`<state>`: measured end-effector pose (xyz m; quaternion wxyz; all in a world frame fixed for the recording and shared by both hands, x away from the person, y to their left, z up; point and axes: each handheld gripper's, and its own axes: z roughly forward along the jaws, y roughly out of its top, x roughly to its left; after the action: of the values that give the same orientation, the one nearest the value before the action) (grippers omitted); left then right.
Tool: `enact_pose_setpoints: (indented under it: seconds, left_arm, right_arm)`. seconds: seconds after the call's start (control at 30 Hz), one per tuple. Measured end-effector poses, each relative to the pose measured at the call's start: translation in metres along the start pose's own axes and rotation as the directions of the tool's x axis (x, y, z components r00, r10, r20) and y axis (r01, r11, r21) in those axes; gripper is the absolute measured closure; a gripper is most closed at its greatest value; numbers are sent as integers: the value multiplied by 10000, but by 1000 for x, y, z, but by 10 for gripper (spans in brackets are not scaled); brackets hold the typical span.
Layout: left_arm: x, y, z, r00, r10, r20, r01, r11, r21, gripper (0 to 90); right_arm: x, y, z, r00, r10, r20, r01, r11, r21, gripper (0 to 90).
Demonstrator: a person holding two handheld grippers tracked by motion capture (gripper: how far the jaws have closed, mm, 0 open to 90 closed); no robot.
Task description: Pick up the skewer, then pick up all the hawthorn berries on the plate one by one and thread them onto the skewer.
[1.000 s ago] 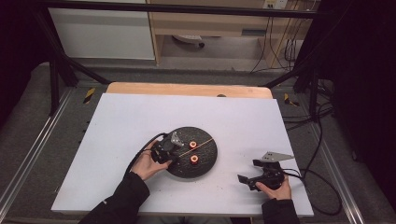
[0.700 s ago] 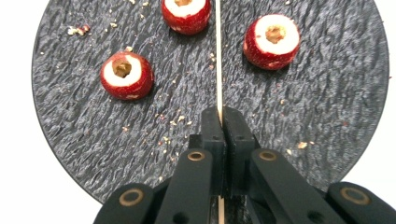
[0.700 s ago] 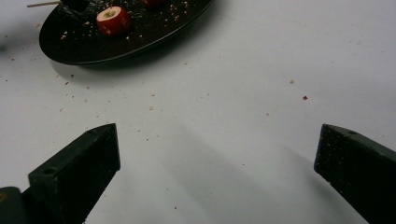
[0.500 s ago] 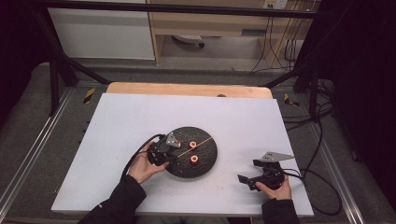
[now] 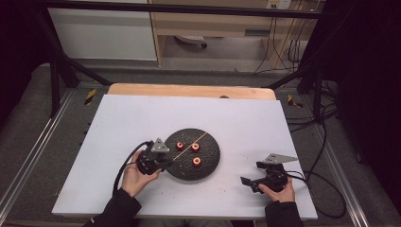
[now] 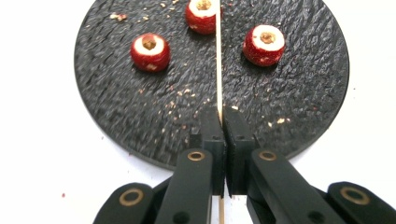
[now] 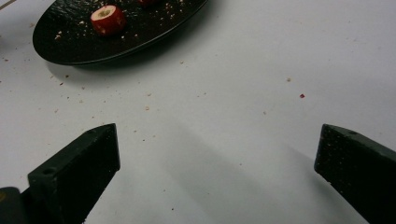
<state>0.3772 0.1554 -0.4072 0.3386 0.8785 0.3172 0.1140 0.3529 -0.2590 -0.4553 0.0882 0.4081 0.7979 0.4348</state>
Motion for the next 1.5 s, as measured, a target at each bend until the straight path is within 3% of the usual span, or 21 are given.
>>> enact_pose_setpoints:
  seconds: [0.2, 0.53, 0.67, 1.03, 1.37, 1.5]
  left_arm:
    - [-1, -14, -15, 9991, -414, -101, 406, 9964, -739, 878]
    - [-1, -44, -31, 9944, -1024, -277, 962, 9805, -1712, 879]
    - [1, -55, -33, 9920, -1233, -262, 1163, 9754, -1873, 879]
    - [7, -76, -35, 9908, -1350, -129, 1296, 9704, -2038, 878]
    - [14, -84, -41, 9865, -1635, 65, 1604, 9584, -2360, 879]
    - [13, -85, -42, 9872, -1596, 59, 1563, 9576, -2420, 879]
  right_arm:
    - [0, 0, 1, 10000, 64, 9, -64, 10000, -53, 9]
    - [3, 2, 3, 10000, 24, 29, -24, 10000, 0, 6]
    - [5, 4, 3, 10000, 24, 51, -24, 10000, -23, 6]
    - [9, 8, 5, 9998, 54, 191, -52, 10000, -77, 5]
    - [24, 19, 13, 9995, -126, 281, 127, 9999, -20, 5]
    - [30, 24, 14, 9994, -268, 235, 269, 9996, -41, 5]
